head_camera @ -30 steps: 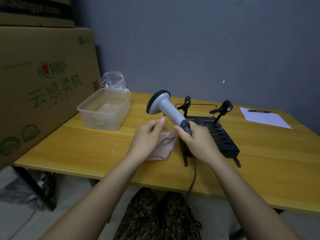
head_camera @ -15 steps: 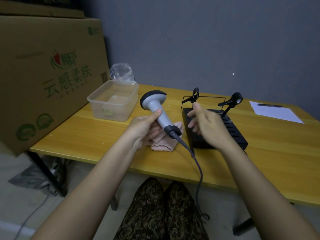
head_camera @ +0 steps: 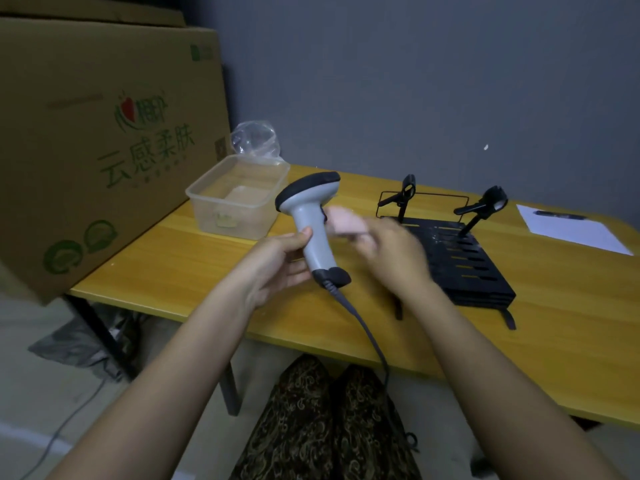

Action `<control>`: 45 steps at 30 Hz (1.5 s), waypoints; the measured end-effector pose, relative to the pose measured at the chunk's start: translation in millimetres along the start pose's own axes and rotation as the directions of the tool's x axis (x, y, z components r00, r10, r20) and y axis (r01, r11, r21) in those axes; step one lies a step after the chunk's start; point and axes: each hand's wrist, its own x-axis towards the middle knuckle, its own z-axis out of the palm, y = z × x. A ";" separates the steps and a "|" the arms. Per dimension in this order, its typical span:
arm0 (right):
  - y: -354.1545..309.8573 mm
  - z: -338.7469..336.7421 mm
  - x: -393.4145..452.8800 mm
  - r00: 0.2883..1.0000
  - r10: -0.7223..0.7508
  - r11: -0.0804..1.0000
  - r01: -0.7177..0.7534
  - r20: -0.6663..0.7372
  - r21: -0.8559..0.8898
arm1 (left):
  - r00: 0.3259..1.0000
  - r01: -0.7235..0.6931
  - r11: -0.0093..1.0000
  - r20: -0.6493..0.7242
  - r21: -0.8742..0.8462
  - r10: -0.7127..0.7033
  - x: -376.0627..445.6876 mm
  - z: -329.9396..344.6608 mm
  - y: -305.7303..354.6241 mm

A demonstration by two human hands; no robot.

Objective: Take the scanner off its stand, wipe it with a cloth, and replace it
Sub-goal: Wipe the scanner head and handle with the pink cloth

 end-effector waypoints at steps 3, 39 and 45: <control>4.8 -51.1 -9.8 0.946 0.160 0.955 -0.076 -0.281 0.285 | 0.999 -0.021 1.000 0.037 -0.010 0.021 6.5 6.8 -2.1; 57.9 -61.2 -60.2 0.910 -0.414 0.910 0.414 -0.037 0.018 | 0.983 -0.082 0.987 0.154 -0.139 0.103 40.9 91.9 -25.5; 54.9 -56.9 -60.5 0.908 -0.383 0.920 0.391 -0.170 0.015 | 0.985 -0.092 0.993 0.136 -0.079 0.102 42.6 103.5 -22.9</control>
